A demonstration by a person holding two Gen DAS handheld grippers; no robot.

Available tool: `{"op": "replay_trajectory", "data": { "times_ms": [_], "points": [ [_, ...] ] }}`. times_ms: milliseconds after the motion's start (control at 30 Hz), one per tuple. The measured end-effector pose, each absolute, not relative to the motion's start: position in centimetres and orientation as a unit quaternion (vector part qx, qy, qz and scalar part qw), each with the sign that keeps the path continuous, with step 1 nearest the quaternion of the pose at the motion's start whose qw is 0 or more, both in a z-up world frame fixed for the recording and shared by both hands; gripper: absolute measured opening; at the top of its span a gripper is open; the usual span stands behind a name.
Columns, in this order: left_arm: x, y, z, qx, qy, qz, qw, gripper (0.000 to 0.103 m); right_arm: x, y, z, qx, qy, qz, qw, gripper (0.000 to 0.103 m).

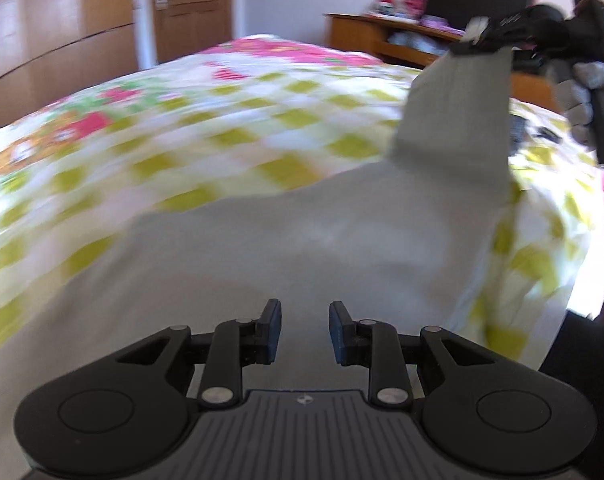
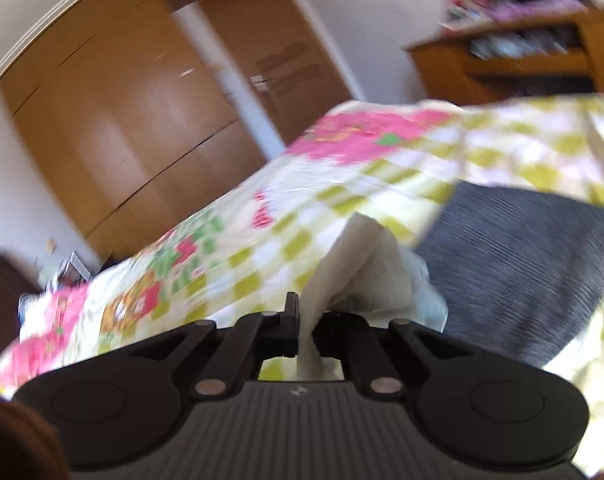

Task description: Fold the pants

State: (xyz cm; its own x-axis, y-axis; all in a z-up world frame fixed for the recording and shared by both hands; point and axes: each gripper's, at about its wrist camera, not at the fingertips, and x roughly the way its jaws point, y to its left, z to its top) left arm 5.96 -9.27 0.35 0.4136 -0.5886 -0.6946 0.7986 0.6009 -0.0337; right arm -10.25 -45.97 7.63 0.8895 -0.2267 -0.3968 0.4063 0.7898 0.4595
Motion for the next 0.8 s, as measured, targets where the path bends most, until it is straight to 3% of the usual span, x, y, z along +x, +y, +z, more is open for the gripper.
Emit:
{"op": "replay_trajectory", "data": {
  "times_ms": [267, 500, 800],
  "points": [
    [5.9, 4.4, 1.1, 0.112, 0.343, -0.296, 0.884, 0.040, -0.5, -24.6, 9.3, 0.047, 0.217, 0.034, 0.974, 0.004],
    [4.7, 10.2, -0.7, 0.047, 0.354, -0.251, 0.900, 0.040, 1.5, -5.8, -0.4, -0.152, 0.306, 0.187, 0.921, 0.004],
    [4.2, 13.0, -1.5, 0.002, 0.335, -0.262, 0.905, 0.040, 1.6, -4.1, -0.9, -0.181, 0.327, 0.171, 0.912, 0.008]
  ]
}}
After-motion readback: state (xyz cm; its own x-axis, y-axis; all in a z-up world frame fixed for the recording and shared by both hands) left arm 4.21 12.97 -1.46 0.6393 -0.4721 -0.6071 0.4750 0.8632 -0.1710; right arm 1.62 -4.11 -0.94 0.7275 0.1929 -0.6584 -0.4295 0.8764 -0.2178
